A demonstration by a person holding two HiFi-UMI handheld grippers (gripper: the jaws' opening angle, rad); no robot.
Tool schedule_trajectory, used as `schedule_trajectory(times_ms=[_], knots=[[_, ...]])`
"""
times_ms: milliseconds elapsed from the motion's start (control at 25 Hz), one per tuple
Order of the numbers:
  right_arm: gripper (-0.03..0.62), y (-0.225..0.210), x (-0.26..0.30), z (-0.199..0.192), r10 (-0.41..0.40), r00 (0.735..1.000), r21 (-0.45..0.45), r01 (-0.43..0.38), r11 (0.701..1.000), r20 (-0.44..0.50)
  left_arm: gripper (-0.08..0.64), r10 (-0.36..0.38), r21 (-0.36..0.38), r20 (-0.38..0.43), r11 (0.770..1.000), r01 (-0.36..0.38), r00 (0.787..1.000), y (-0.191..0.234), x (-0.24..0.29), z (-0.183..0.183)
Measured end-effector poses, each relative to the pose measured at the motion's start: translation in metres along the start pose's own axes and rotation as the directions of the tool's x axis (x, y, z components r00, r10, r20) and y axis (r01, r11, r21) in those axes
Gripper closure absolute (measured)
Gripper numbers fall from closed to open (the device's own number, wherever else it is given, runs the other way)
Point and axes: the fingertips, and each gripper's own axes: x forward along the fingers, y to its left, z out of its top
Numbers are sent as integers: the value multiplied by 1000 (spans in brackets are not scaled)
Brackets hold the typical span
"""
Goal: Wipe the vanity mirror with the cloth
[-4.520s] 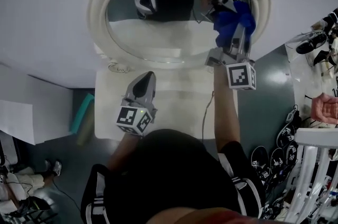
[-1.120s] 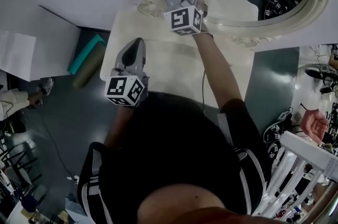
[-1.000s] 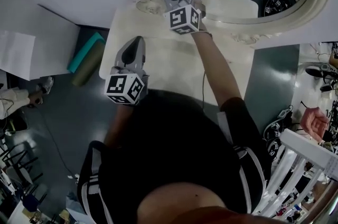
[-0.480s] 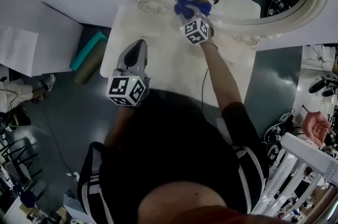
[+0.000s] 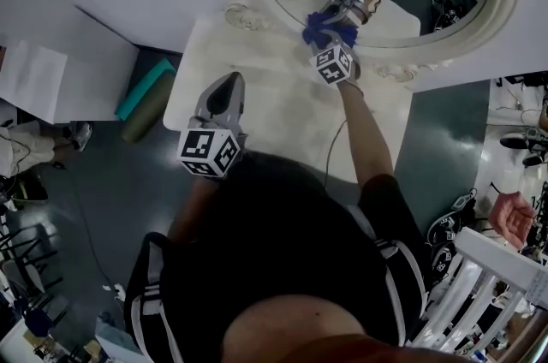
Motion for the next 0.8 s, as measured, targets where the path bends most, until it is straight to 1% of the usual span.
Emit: schedule_trajectory(times_ms=[120,240,320,360,400,480,560,600,680,760,800], knots=[[549,2,-8,3,-15,999,-13,15,1000,41,552,-8,4,8,1000,8,1000,-4,-3,2],[548,-1,-30,19,-53,988,-10,55,998,146,552,-22,10,19,1000,22,1000,-7,-1,6],[548,-11,-52,38,-102,964,31,98,995,245,552,-35,15,32,999,34,999,-10,2,11],[548,-19,-65,49,-135,945,74,118,990,299,552,-42,18,40,999,42,998,-12,5,14],[548,-30,-81,61,-173,920,131,134,982,353,552,-52,19,52,999,51,997,-14,7,18],[546,-55,-118,88,-259,857,258,154,954,445,552,-78,20,86,997,76,993,-19,11,28],[546,-83,-159,115,-350,776,358,173,918,524,552,-99,23,111,995,97,989,-24,14,36],[546,-97,-182,129,-395,728,397,182,899,560,552,-106,26,115,994,104,988,-26,16,39],[546,-126,-228,156,-479,618,464,201,863,623,552,-116,32,112,993,113,987,-28,19,40],[546,-155,-276,181,-554,510,514,234,825,658,552,-125,39,107,992,122,986,-30,22,41],[546,-170,-298,193,-587,461,532,259,806,665,552,-130,41,105,991,126,986,-32,24,41]])
